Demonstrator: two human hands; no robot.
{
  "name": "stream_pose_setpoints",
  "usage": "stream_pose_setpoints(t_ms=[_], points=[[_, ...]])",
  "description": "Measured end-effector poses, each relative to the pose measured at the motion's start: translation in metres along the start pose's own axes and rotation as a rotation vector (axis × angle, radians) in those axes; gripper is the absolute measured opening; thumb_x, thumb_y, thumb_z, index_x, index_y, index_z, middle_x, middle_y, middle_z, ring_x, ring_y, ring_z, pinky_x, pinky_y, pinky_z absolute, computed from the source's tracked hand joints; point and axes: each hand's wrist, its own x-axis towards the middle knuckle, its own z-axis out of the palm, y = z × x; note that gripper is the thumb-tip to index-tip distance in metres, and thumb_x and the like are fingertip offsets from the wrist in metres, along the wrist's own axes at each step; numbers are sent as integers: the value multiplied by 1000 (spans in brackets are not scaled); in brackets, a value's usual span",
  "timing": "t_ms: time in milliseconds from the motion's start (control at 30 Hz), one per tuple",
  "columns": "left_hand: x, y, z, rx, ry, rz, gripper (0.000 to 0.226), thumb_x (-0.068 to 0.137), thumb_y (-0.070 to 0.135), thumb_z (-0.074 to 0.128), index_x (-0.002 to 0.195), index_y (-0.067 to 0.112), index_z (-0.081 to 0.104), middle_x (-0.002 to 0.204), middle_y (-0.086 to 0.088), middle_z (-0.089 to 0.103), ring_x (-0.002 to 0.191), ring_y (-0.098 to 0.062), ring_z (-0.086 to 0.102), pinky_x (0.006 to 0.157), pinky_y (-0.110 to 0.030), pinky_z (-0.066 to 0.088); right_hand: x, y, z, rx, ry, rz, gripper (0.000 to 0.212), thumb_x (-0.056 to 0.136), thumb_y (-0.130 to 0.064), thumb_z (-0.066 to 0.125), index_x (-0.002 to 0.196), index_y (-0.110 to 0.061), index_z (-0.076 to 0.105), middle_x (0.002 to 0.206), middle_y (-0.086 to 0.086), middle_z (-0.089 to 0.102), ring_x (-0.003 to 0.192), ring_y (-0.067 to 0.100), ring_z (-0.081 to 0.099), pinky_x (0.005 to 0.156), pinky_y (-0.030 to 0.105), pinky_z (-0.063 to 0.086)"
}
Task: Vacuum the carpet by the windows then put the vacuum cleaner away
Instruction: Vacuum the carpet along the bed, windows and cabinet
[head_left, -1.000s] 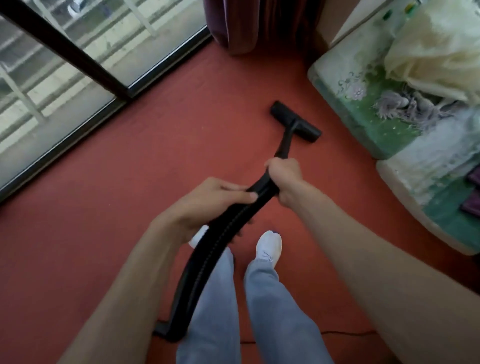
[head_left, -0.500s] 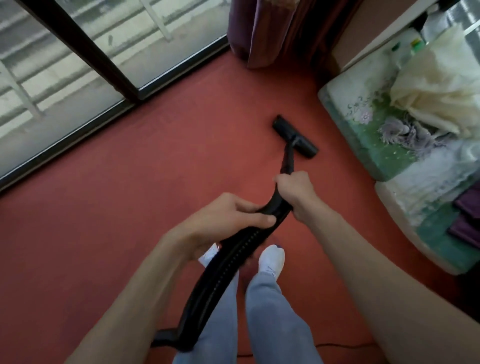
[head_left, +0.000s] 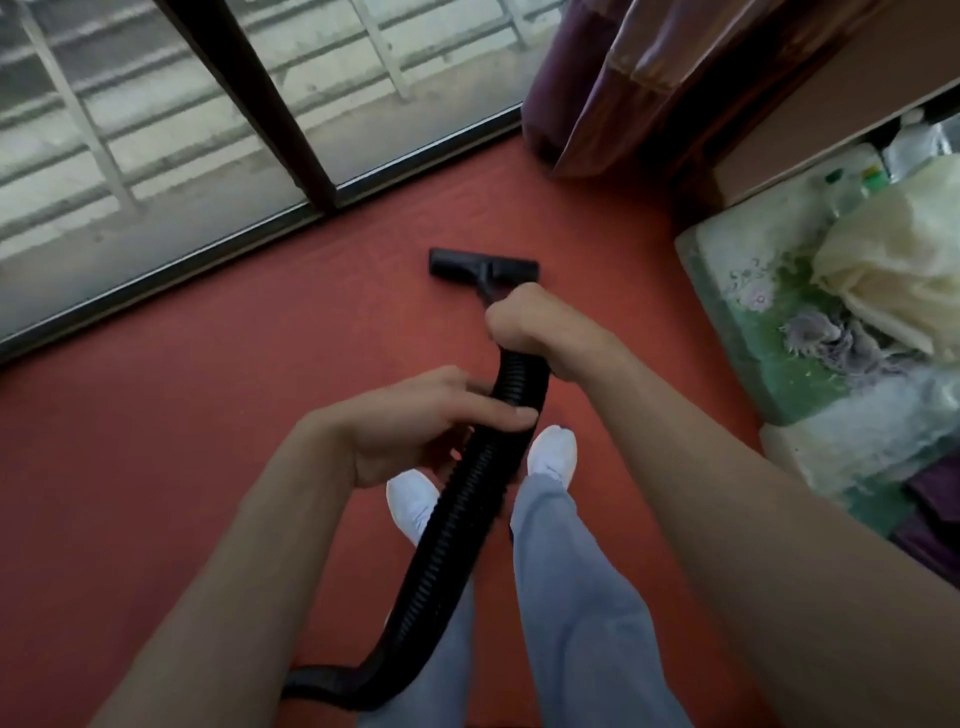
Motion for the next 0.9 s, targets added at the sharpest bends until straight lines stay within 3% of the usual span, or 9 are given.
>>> stream_pose_setpoints(t_ms=[133, 300, 400, 533, 733, 800, 900], points=[[39, -10, 8, -78, 284, -53, 37, 97, 26, 61, 111, -7, 61, 83, -19, 69, 67, -35, 66, 74, -54, 58, 35, 4, 11, -103, 84, -40, 40, 93, -16, 45, 130, -2, 52, 130, 18, 58, 116, 35, 58, 92, 37, 50], [70, -10, 19, -232, 421, -49, 33, 101, 23, 55, 117, -6, 57, 83, -19, 64, 61, -29, 60, 59, -41, 57, 64, 15, 11, -92, 124, -47, 48, 94, -15, 45, 140, -1, 43, 140, 15, 49, 119, 34, 55, 96, 39, 49], [70, -5, 29, -170, 405, -59, 26, 101, 24, 55, 113, 2, 62, 83, -18, 65, 61, -29, 61, 60, -39, 58, 63, 31, 3, -29, 129, -5, 57, 91, -17, 46, 146, -6, 35, 132, 16, 55, 116, 35, 57, 91, 40, 50], [54, 14, 39, -19, 273, -68, 18, 93, 31, 67, 99, 16, 73, 79, -12, 68, 62, -24, 63, 64, -38, 57, 48, 63, -30, 91, 74, 2, 41, 88, -21, 46, 127, -10, 53, 111, 10, 62, 96, 31, 60, 74, 36, 46], [49, 47, 65, 132, 77, -140, 26, 93, 28, 68, 108, 8, 71, 77, -10, 67, 66, -26, 66, 75, -45, 61, 18, 111, -57, 230, -20, 109, 29, 90, -15, 46, 115, -6, 60, 86, 7, 58, 69, 22, 52, 56, 29, 40], [57, 50, 69, 153, 95, -173, 24, 94, 28, 67, 108, 9, 70, 76, -10, 67, 64, -26, 66, 74, -46, 60, 24, 118, -56, 272, -1, 139, 33, 89, -15, 45, 117, -8, 59, 85, 6, 56, 68, 21, 51, 56, 30, 39], [79, 56, 72, 173, 192, -176, 21, 96, 28, 62, 110, 14, 69, 77, -9, 66, 62, -22, 64, 64, -37, 58, 45, 116, -62, 298, 66, 135, 39, 87, -17, 42, 122, -8, 57, 98, 9, 59, 82, 27, 55, 67, 34, 43]])
